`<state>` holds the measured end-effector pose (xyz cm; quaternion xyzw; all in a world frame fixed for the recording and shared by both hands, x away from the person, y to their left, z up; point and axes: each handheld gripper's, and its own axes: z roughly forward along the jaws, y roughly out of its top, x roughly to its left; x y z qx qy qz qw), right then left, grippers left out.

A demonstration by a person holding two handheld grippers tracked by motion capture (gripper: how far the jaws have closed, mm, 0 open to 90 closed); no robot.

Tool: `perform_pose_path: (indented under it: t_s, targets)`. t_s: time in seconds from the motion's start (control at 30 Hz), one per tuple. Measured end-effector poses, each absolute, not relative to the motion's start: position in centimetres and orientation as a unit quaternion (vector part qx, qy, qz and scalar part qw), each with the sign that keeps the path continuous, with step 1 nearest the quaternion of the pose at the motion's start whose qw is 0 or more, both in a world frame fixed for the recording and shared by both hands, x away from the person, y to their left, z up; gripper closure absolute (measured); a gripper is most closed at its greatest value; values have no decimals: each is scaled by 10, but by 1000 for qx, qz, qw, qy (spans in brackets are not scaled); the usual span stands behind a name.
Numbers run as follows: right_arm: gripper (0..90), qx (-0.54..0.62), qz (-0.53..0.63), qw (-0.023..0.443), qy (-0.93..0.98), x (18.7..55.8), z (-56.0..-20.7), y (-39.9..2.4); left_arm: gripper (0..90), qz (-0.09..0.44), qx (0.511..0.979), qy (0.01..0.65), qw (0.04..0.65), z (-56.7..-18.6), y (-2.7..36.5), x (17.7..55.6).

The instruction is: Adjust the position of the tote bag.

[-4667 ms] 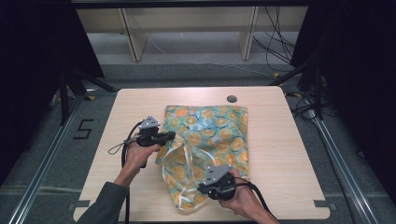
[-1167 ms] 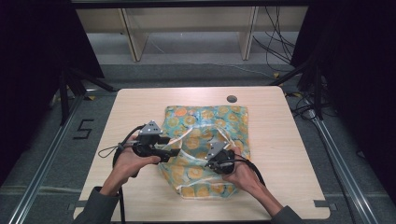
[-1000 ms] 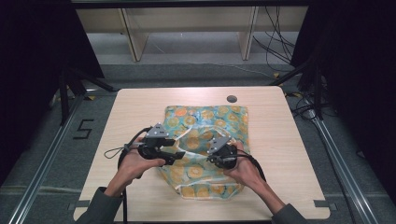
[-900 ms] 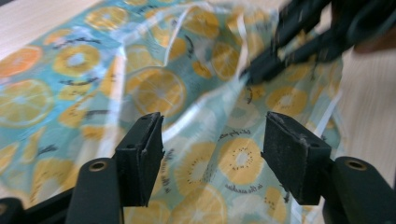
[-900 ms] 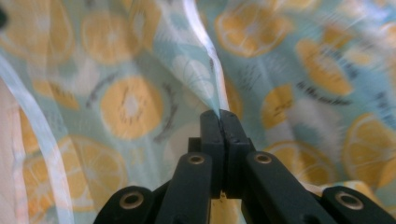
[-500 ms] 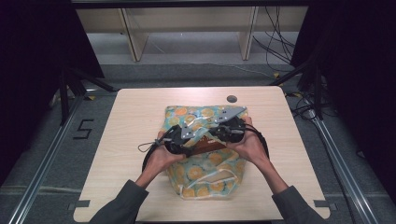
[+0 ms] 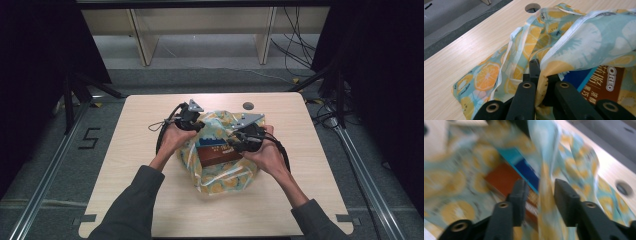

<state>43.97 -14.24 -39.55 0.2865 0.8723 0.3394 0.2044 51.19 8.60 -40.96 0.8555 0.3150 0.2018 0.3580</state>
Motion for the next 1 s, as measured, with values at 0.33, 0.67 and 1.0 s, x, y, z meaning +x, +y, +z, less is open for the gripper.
perform_pose_path:
  t_s: [0.33, 0.67, 1.0]
  targets:
    - [895, 318, 293, 234, 871, 466, -420, -187, 883, 149, 839, 367, 374, -431, 104, 536]
    - [765, 382, 296, 195, 853, 505, -441, -201, 885, 134, 842, 387, 351, -451, 100, 552]
    - [804, 275, 382, 179, 864, 455, -383, -168, 881, 140, 843, 391, 342, -456, 97, 556]
